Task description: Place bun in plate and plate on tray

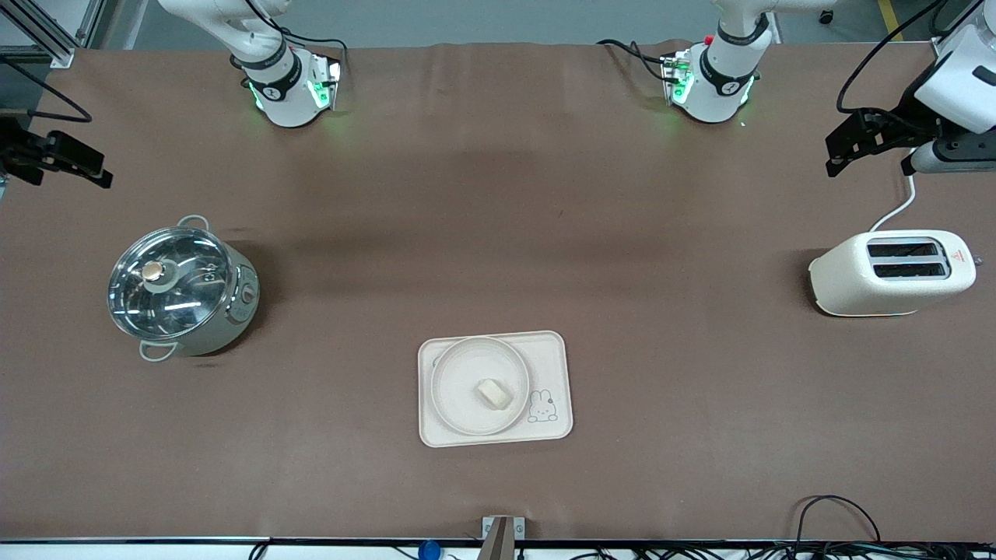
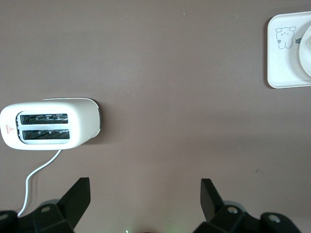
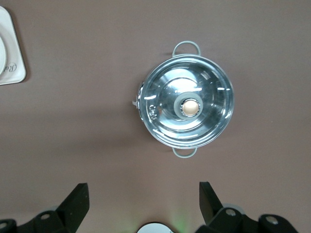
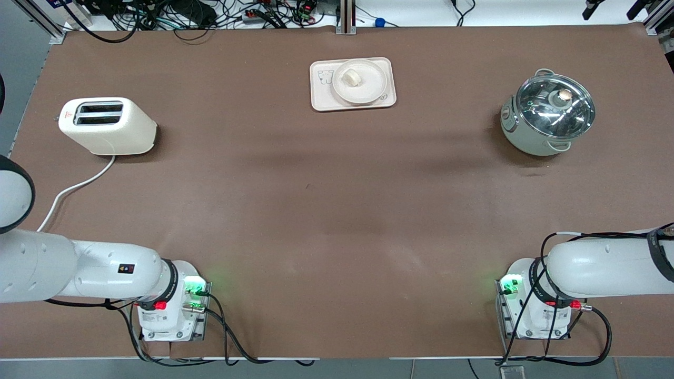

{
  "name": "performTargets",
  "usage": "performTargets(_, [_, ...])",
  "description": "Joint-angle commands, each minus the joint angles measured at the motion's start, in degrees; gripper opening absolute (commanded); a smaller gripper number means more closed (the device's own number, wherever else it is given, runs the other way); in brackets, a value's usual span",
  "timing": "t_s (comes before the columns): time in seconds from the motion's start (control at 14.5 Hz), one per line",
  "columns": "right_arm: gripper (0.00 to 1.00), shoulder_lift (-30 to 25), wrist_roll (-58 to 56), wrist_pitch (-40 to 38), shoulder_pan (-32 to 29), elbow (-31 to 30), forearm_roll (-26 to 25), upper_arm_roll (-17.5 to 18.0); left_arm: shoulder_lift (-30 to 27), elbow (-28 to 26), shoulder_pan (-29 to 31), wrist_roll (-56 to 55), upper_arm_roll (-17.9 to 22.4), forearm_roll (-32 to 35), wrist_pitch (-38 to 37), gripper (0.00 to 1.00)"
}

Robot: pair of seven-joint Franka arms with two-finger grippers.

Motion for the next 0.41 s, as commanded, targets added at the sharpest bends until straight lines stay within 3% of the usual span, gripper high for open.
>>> performTargets(0.0, [1.0,-1.2,0.3,1.1,-0.7,-1.6,-1.8,1.5,0.8,1.6,0.0,0.8,-0.2,-0.2,-0.9,1.0])
performTargets(0.34, [1.0,-1.0,0.2,3.1,-1.6,-1.6,-1.2,1.7,0.8,1.6,-0.1,0.8,-0.3,-0.2,-0.9,1.0])
